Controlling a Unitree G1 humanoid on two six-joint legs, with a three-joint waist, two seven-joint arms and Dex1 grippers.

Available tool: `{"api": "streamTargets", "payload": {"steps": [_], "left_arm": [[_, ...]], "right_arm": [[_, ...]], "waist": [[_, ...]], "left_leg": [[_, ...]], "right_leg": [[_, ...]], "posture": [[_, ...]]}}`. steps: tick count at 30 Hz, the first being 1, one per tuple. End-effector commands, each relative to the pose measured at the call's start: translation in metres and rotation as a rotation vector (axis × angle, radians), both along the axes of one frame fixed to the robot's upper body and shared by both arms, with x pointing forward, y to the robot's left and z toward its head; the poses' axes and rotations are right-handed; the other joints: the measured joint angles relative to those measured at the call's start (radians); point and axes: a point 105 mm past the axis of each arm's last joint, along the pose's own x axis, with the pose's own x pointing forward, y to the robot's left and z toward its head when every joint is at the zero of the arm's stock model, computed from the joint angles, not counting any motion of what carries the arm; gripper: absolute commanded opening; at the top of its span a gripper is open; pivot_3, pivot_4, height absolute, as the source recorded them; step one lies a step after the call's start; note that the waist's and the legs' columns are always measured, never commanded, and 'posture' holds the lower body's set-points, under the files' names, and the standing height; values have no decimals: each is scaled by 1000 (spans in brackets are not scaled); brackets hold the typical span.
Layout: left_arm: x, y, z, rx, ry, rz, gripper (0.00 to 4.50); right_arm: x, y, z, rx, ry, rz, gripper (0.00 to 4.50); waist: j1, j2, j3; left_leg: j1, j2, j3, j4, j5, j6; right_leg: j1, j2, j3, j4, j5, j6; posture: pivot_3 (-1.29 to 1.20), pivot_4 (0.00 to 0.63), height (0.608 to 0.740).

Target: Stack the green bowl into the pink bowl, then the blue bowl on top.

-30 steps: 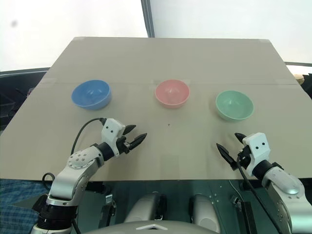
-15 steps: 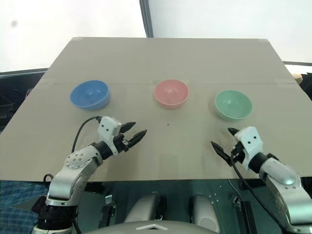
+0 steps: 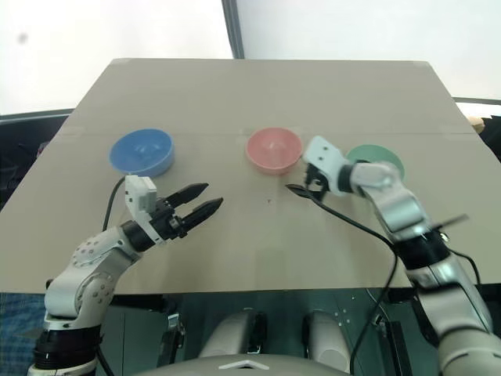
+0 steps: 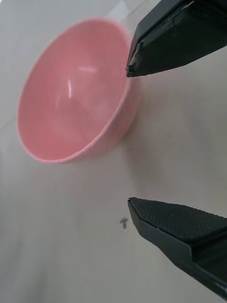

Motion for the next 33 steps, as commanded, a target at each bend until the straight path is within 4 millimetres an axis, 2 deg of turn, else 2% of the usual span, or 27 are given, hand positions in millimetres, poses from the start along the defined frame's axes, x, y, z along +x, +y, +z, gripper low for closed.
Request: {"api": "streamTargets", "payload": {"steps": [1,6,9,14,16,20,21,27,30,33], "left_arm": [[-15,2,12,13,-45,-27,3223],[-32,4,14,9,-20,-31,3223],[-36,7,11,23,-6,-14,3223],[-39,7,8,32,-4,8,3329],[-40,7,8,31,-5,12,3329],[-39,8,7,13,14,13,3329],[-38,7,6,12,19,10,3329],[-33,1,3,21,25,-26,3329],[-30,1,2,25,27,-37,3329],[-28,0,1,26,30,-51,3329]], "right_arm": [[9,14,-3,-95,-12,81,4277],[31,33,-5,-162,-28,101,4277],[37,40,-10,-188,-5,105,4277],[38,53,-15,-213,6,131,2826],[37,54,-13,-214,-3,150,1841],[30,52,-10,-273,-67,216,305],[27,50,-10,-296,-87,238,139],[8,39,6,-335,-172,274,139],[-11,25,15,-346,-181,284,139],[-35,10,11,-388,-161,291,139]], "waist": [[-8,0,0],[-12,0,0],[-14,1,0],[-13,1,1],[-14,1,1],[-15,2,1],[-15,2,0],[-13,2,1],[-10,2,1],[-7,1,0]], "left_leg": [[0,0,0,-1,0,0],[0,0,-1,-1,0,0],[1,0,-1,-1,0,-1],[2,0,-1,-2,1,-2],[2,-1,-1,-2,1,-2],[1,-1,-1,-2,1,-2],[1,-1,-1,-3,1,-2],[1,-1,-1,-3,1,-2],[-2,-1,-1,-3,1,-2],[-3,-1,-1,-3,1,-2]], "right_leg": [[0,0,0,0,0,0],[0,0,0,0,0,0],[0,0,0,1,0,0],[-1,0,0,3,0,-1],[-2,0,0,3,0,-1],[-2,0,0,3,0,-1],[-3,0,0,3,0,-1],[-3,0,0,3,0,-1],[-6,-1,0,4,0,0],[-7,-1,0,3,0,0]], "posture": [[0,150,740],[0,150,740],[0,150,740],[0,150,740],[0,150,740],[0,150,740],[0,150,740],[0,150,740],[0,150,740],[0,150,740]]}}
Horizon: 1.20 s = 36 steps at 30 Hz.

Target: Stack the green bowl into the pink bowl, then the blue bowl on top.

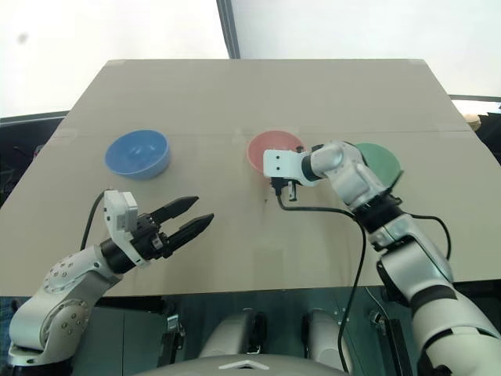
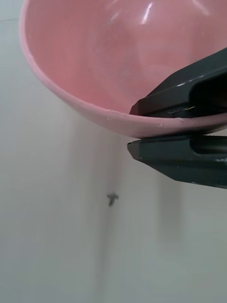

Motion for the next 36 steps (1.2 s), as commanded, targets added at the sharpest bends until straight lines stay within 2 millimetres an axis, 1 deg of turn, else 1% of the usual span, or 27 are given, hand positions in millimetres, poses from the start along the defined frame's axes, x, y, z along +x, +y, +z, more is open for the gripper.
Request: {"api": "streamTargets", "payload": {"steps": [1,3,5,9,11,12,13,14,16,18,19,20,23,25,26,27,29,30,32,34,36], "left_arm": [[1,-1,4,11,-24,-26,3329],[3,-3,4,6,-23,-38,3329],[5,-4,5,1,-24,-46,3329],[9,-5,4,4,-29,-62,3329],[10,-5,4,6,-30,-70,3329],[11,-6,4,6,-31,-71,3329],[11,-6,5,5,-33,-71,3329],[12,-6,5,4,-35,-71,3329],[14,-7,5,2,-36,-73,3329],[14,-8,4,1,-37,-75,3329],[14,-8,4,0,-37,-76,3329],[14,-9,4,-1,-37,-77,3329],[13,-9,4,-3,-36,-79,3329],[13,-9,5,-8,-36,-81,3329],[12,-10,6,-18,-36,-85,3329],[12,-10,6,-25,-37,-89,3329],[11,-11,7,-34,-38,-98,3329],[11,-11,7,-36,-39,-101,3329],[10,-14,8,-47,-41,-121,3329],[10,-17,9,-58,-43,-138,3329],[9,-21,9,-67,-43,-164,3329]], "right_arm": [[-28,-10,9,-16,-11,22,139],[-43,-17,2,-47,21,14,139],[-53,-17,-3,-49,48,4,139],[-63,-13,-8,-35,77,-10,139],[-61,-9,-6,-5,67,-25,822],[-60,-7,-4,9,61,-29,986],[-59,-6,-1,21,52,-32,1415],[-56,-4,2,37,35,-37,1952],[-52,0,8,59,8,-34,2770],[-52,5,11,77,-3,-28,3753],[-52,7,14,88,-8,-30,4152],[-52,8,17,97,-16,-34,4446],[-53,-1,28,102,-12,-54,4446],[-55,-16,42,123,19,-93,4446],[-53,-27,49,132,23,-131,4446],[-50,-37,56,138,21,-171,4446],[-39,-65,66,140,1,-286,4446],[-36,-73,69,141,-3,-319,4446],[-29,-102,70,133,-10,-441,4446],[-25,-127,67,128,-3,-544,4446],[-23,-141,59,142,34,-613,4446]], "waist": [[0,0,0],[0,0,0],[-1,0,0],[-4,0,0],[-3,-1,0],[-2,-1,0],[-2,-1,0],[-1,-1,0],[0,-1,0],[-1,-1,0],[0,-1,0],[0,-1,0],[1,-1,0],[3,-1,0],[4,-1,0],[4,-1,0],[5,-1,0],[5,-1,-1],[3,-1,-1],[5,-1,-1],[5,-1,-1]], "left_leg": [[0,0,0,0,0,0],[0,0,0,0,0,0],[0,0,0,0,0,0],[1,1,0,0,0,0],[1,1,0,0,0,0],[1,1,0,0,0,0],[1,1,0,0,0,0],[0,1,0,0,0,0],[0,0,0,0,0,0],[0,0,0,0,0,0],[0,0,0,0,0,0],[0,0,0,0,0,0],[0,0,0,0,0,0],[0,0,0,0,0,0],[0,0,0,0,0,0],[0,0,0,0,0,0],[-1,0,0,0,0,0],[-1,0,0,0,0,0],[0,0,0,0,0,0],[0,0,0,0,0,0],[-1,0,0,-1,0,0]], "right_leg": [[0,0,0,-1,0,0],[0,-1,0,-1,0,0],[0,-1,0,0,0,0],[0,0,0,1,0,0],[0,0,0,1,0,0],[0,0,0,1,0,0],[0,-1,0,1,0,0],[0,-1,0,1,0,0],[0,-1,0,0,0,0],[0,-1,0,0,0,0],[0,-1,0,0,0,0],[0,-1,0,0,0,0],[0,-1,0,0,0,0],[0,-1,0,0,0,0],[0,-1,0,0,0,0],[0,-1,0,0,0,0],[0,-1,0,0,0,0],[0,-1,0,-1,0,0],[0,-1,0,-1,0,0],[0,-1,0,-1,0,0],[0,-1,0,-1,0,0]], "posture": [[0,150,740],[0,150,740],[0,150,740],[0,150,740],[0,150,740],[0,150,740],[0,150,740],[0,150,740],[0,150,740],[0,150,740],[0,150,740],[0,150,740],[0,150,740],[0,150,740],[0,150,740],[0,150,740],[0,150,740],[0,150,740],[0,150,740],[0,150,740],[0,150,740]]}}
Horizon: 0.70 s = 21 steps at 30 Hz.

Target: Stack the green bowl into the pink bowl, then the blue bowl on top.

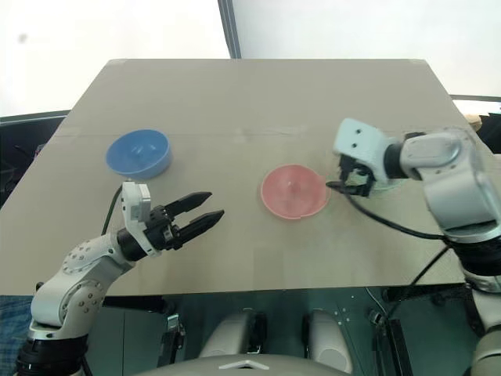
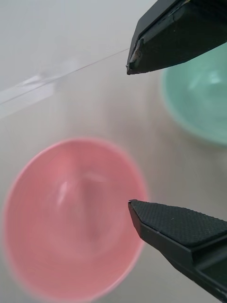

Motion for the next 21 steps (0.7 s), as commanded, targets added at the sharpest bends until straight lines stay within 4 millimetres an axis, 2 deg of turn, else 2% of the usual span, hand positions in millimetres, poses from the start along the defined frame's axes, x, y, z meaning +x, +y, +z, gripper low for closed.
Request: {"api": "streamTargets", "payload": {"steps": [1,4,8,13,14,15,16,21], "left_arm": [[-3,-11,9,-29,-37,-69,3329],[0,-16,16,-56,-55,-89,3329],[-1,-21,21,-72,-61,-120,3329],[-3,-21,23,-62,-63,-135,3329],[-2,-20,23,-64,-63,-130,3329],[-2,-19,23,-64,-63,-124,3329],[-2,-18,24,-63,-63,-120,3329],[-4,-15,22,-57,-57,-109,3329]], "right_arm": [[3,-20,-2,63,16,-106,4446],[6,-23,-26,124,92,-148,4446],[15,-28,-59,120,146,-181,4446],[28,-36,-78,106,139,-218,4446],[29,-35,-79,121,142,-213,3940],[29,-34,-79,127,141,-206,3758],[29,-32,-80,131,142,-200,3306],[28,-30,-82,123,141,-174,1625]], "waist": [[-1,0,0],[-5,0,0],[-5,0,0],[-5,0,0],[-4,0,0],[-4,0,0],[-4,0,0],[-2,0,0]], "left_leg": [[0,0,0,0,0,0],[0,0,0,0,0,0],[0,0,0,1,0,0],[0,0,1,1,0,0],[0,0,1,1,0,0],[0,0,1,1,0,0],[0,0,1,2,0,0],[0,0,0,2,0,0]], "right_leg": [[0,0,0,0,0,0],[1,0,0,0,0,0],[1,0,0,1,0,0],[1,1,0,1,0,0],[1,1,0,1,0,0],[1,1,0,1,0,0],[1,1,0,1,0,0],[1,1,0,1,0,0]], "posture": [[0,150,740],[0,150,740],[0,150,740],[0,150,740],[0,150,740],[0,150,740],[0,150,740],[0,150,740]]}}
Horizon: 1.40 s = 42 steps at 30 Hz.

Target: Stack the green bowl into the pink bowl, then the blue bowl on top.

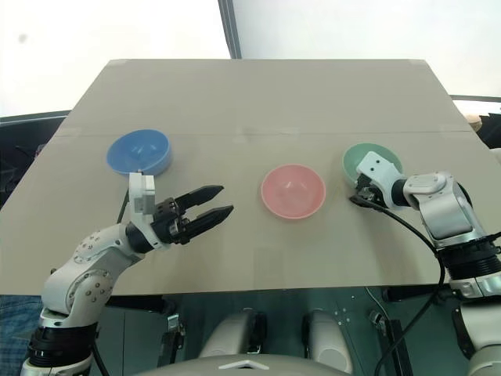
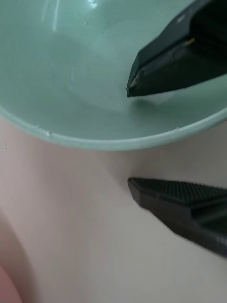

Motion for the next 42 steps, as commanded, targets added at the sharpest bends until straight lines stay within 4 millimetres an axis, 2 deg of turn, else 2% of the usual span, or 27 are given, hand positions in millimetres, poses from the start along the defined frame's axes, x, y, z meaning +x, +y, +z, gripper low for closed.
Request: {"api": "streamTargets", "payload": {"steps": [1,2,5,9,12,14,15,17,19,21,24,27,33,34,36,37,40,41,42], "left_arm": [[-6,0,9,-7,-36,-14,3329],[-7,0,9,-9,-35,-15,3329],[-7,-1,9,-12,-34,-17,3329],[-9,2,7,-8,-28,-14,3329],[-8,5,7,-4,-26,-1,3329],[-8,5,6,-3,-25,2,3329],[-8,5,6,-2,-25,3,3329],[-8,6,6,-1,-25,5,3329],[-7,5,5,-1,-25,5,3329],[-7,5,5,0,-26,6,3329],[-7,7,5,1,-26,13,3329],[-7,8,3,5,-20,11,3329],[-4,6,3,7,-22,2,3329],[-3,6,3,7,-22,-1,3329],[-3,6,3,7,-21,-7,3329],[-2,5,3,8,-21,-11,3329],[-2,5,2,8,-19,-17,3329],[-1,4,2,8,-20,-19,3329],[0,4,2,10,-21,-19,3329]], "right_arm": [[2,2,10,-3,-44,26,1253],[1,3,11,-3,-45,35,1048],[-2,6,12,-2,-44,54,59],[4,2,20,-26,-80,22,59],[9,10,47,-13,-147,61,59],[8,24,74,1,-212,131,59],[2,38,90,4,-244,200,59],[-16,67,107,7,-262,342,59],[-34,86,107,-3,-239,445,59],[-52,98,98,-35,-202,534,59],[-74,103,81,-90,-140,619,59],[-81,102,72,-139,-134,635,59],[-84,121,77,-98,-181,666,59],[-85,122,78,-93,-182,670,855],[-87,124,82,-74,-186,664,1269],[-86,126,86,-52,-192,644,1804],[-84,127,91,-25,-198,613,2643],[-85,127,92,-8,-188,609,3100],[-87,128,94,29,-177,604,3100]], "waist": [[0,0,0],[0,0,0],[0,-2,-1],[0,-3,-2],[-1,-2,-2],[-3,0,0],[-3,0,0],[-2,2,1],[-1,1,0],[1,0,-1],[15,-1,-1],[21,-1,-1],[19,-1,-1],[19,-1,-1],[19,-1,-1],[20,-1,-1],[20,-1,-1],[20,-1,-1],[20,-1,-1]], "left_leg": [[0,0,0,0,0,0],[0,0,0,0,0,0],[0,0,0,0,0,0],[1,0,0,0,0,0],[1,0,0,0,0,0],[1,0,0,0,0,0],[0,0,0,0,0,0],[0,1,0,-1,0,0],[-2,1,0,-1,0,0],[-1,1,-1,-2,0,0],[-1,0,-1,-1,-1,2],[-2,-1,0,1,-2,3],[-1,0,0,1,-1,2],[-1,0,0,1,-1,2],[-1,0,0,1,-1,2],[-1,0,0,1,-1,2],[-1,0,0,1,-1,2],[-1,0,0,1,-1,2],[-1,0,0,1,-1,2]], "right_leg": [[0,0,0,0,0,0],[0,0,0,0,0,0],[0,0,0,0,0,0],[1,0,0,0,0,0],[1,0,0,0,0,0],[0,0,0,0,0,0],[0,0,0,0,0,0],[0,0,0,0,0,0],[-2,0,0,0,0,0],[-2,1,0,-1,0,0],[-1,-1,0,-2,0,0],[-1,-2,0,-2,0,0],[-2,-1,0,-1,0,0],[-2,-1,0,-1,0,0],[-2,-1,0,-1,0,0],[-2,-1,0,-1,0,0],[-2,-1,0,-1,0,0],[-2,-1,0,-1,0,0],[-2,-1,0,-1,0,0]], "posture": [[0,150,740],[0,150,740],[0,150,740],[0,150,740],[0,150,740],[0,150,740],[0,150,740],[0,150,740],[0,150,740],[0,150,740],[0,150,740],[0,150,740],[0,150,740],[0,150,740],[0,150,740],[0,150,740],[0,150,740],[0,150,740],[0,150,740]]}}
